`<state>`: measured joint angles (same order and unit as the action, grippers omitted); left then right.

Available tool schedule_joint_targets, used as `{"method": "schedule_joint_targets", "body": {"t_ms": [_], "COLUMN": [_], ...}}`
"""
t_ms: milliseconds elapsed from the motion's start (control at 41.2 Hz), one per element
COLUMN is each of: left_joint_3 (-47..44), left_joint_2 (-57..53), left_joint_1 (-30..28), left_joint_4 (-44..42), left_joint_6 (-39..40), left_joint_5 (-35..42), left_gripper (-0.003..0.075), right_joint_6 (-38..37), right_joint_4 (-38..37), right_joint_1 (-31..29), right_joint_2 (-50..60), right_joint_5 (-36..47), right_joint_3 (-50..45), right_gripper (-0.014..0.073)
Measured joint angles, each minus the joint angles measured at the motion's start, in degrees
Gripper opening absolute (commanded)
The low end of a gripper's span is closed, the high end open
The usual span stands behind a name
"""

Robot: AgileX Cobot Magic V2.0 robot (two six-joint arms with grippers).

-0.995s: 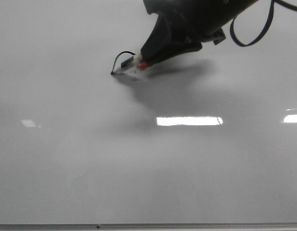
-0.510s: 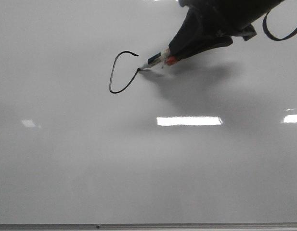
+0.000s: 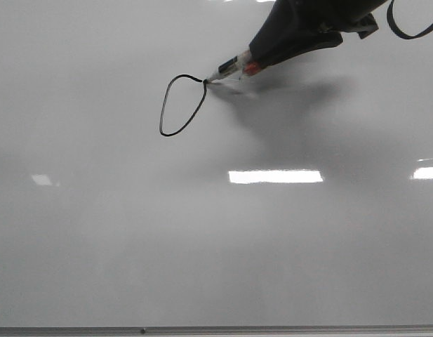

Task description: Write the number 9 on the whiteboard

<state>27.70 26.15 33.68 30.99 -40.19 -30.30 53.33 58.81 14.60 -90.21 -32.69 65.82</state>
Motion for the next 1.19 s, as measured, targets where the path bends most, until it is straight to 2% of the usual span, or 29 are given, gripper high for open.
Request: {"method": "schedule_joint_targets", "body": {"t_ms": [243, 413, 631, 849, 946, 1019, 1116, 1189], "left_joint_3": [0.0, 0.0, 0.0, 0.0, 0.46, 2.02, 5.32, 7.82], "left_joint_2": [0.0, 0.0, 0.0, 0.0, 1.33, 4.56, 11.12, 16.63], "left_joint_1": [0.0, 0.0, 0.0, 0.0, 0.0, 0.0, 0.14, 0.92], "left_joint_4": [0.0, 0.0, 0.0, 0.0, -1.05, -2.26, -2.96, -3.2], "left_joint_6": [0.0, 0.0, 0.0, 0.0, -0.1, -0.74, -4.79, -9.25], "left_joint_5": [0.0, 0.0, 0.0, 0.0, -1.61, -3.17, -4.29, -4.94], "left_gripper": [-0.0019, -0.0019, -0.0019, -0.0015, 0.0049, 0.0148, 0.0329, 0.0412], "right_joint_6": [-1.37, -4.77, -5.45, -2.97, 1.28, 3.9, 6.31, 6.78], "right_joint_4": [-2.63, -8.35, -10.45, -11.2, -12.08, -13.5, -16.85, -19.45], "right_joint_1": [0.16, 2.4, 6.32, 9.72, 11.9, 13.38, 15.27, 16.71], "right_joint_2": [-1.19, -4.53, -9.66, -3.62, 1.95, 4.99, 7.54, 8.34], "right_joint_5": [-1.67, -2.59, -0.16, -0.15, -3.95, -6.9, -10.89, -13.01], "right_joint_3": [-0.26, -5.56, -10.38, -10.25, -8.7, -6.85, -4.21, -2.47], "right_gripper": [-0.0058, -0.0058, -0.0058, -0.0058, -0.0058, -0.0058, -0.0058, -0.0058]}}
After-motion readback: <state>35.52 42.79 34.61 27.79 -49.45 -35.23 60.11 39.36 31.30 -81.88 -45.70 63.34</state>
